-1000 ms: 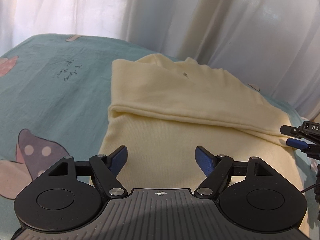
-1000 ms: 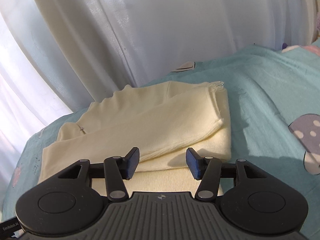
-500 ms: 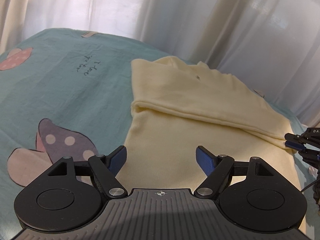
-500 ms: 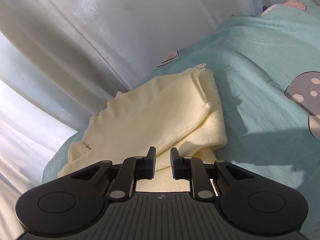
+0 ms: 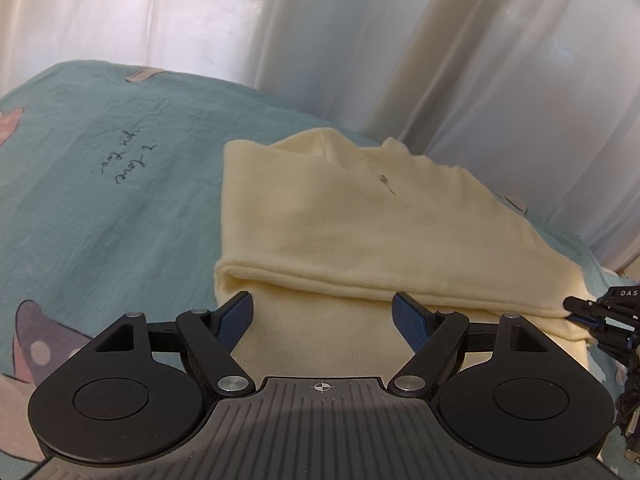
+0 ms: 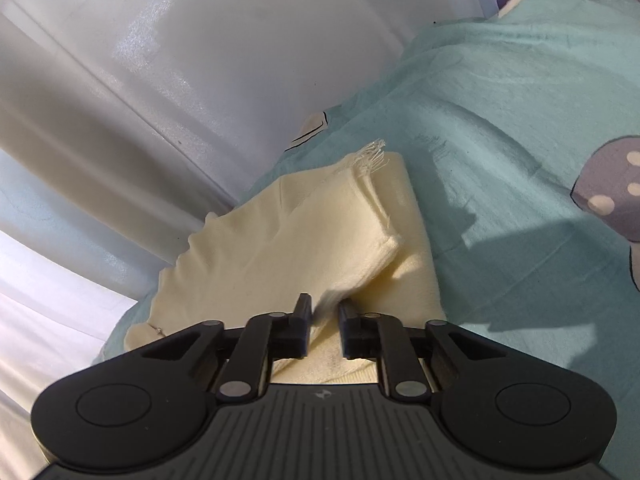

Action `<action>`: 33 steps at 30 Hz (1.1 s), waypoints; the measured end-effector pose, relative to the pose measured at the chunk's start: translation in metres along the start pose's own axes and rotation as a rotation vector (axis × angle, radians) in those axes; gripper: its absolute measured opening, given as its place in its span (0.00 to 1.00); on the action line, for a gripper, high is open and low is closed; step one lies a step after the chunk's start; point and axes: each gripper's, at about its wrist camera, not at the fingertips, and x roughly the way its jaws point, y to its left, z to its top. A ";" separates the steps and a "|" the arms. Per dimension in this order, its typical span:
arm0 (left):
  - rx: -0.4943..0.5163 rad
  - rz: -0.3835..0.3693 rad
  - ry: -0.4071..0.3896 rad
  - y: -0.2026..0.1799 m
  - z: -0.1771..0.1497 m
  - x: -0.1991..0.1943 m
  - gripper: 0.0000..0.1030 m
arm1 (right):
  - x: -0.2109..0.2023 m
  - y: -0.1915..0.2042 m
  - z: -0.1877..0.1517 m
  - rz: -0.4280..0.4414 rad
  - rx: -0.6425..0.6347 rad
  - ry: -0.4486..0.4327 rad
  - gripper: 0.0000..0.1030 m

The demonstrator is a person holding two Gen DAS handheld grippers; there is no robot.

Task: Fold small clothes

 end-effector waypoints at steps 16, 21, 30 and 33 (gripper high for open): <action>0.059 0.024 0.033 0.008 0.001 0.012 0.82 | -0.013 0.013 -0.013 -0.017 -0.148 0.013 0.19; 0.133 0.060 -0.029 0.013 -0.011 -0.037 0.82 | -0.031 0.020 -0.024 -0.019 -0.235 0.024 0.15; 0.173 0.101 -0.104 0.043 -0.054 -0.192 0.85 | -0.156 -0.003 -0.097 0.205 -0.469 0.271 0.31; 0.136 0.114 -0.045 0.051 -0.064 -0.220 0.86 | -0.185 -0.017 -0.117 0.180 -0.474 0.319 0.34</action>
